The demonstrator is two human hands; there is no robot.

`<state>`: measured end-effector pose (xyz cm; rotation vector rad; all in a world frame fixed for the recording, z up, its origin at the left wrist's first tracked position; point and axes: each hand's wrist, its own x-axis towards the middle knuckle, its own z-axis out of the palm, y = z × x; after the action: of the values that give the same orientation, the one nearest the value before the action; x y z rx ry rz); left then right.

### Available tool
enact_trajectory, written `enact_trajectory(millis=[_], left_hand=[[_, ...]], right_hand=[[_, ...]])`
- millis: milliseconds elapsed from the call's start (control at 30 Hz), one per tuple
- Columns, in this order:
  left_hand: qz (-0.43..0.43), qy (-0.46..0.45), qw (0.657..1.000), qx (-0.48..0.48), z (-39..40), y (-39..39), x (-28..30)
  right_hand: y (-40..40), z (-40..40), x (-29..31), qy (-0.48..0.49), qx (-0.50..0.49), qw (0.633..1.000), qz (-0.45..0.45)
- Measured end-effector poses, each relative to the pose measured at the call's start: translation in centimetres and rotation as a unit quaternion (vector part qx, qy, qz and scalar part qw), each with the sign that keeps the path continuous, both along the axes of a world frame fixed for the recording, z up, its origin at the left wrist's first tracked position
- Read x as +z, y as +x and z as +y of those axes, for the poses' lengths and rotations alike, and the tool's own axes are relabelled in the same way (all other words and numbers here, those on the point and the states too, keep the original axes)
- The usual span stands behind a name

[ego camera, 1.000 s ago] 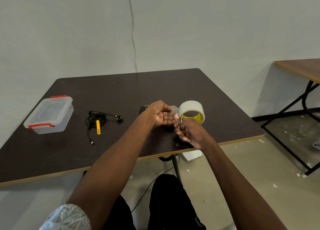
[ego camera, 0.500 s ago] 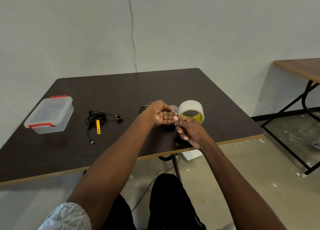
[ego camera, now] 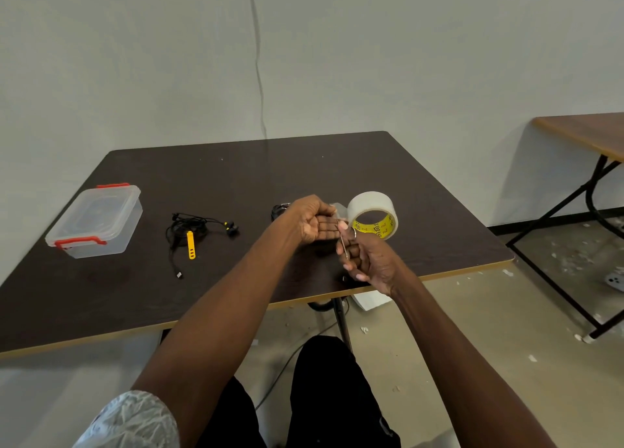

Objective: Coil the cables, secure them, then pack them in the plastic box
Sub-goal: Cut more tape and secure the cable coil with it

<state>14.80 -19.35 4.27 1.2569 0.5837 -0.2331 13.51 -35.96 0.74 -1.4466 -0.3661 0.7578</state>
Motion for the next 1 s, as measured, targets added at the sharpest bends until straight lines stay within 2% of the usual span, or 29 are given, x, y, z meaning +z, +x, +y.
enact_trajectory(millis=[267, 533, 833, 1000], left_hand=[[-0.019, 0.007, 0.999, -0.033, -0.2, -0.3, 0.4], [-0.013, 0.013, 1.0, -0.024, -0.3, -0.3, 0.4], [-0.001, -0.012, 1.0, -0.029, -0.4, -0.2, 0.3], [-0.004, -0.01, 0.999, -0.036, -0.6, -0.4, 0.5]], right_hand=[[0.0, 0.3, -0.4, 0.027, -0.097, 0.995, -0.009], [0.4, 0.2, -0.3, 0.035, -0.096, 0.994, 0.036], [0.5, -0.6, -0.5, 0.11, -0.108, 0.985, 0.081], [0.2, -0.6, -0.4, 0.084, -0.112, 0.987, 0.074]])
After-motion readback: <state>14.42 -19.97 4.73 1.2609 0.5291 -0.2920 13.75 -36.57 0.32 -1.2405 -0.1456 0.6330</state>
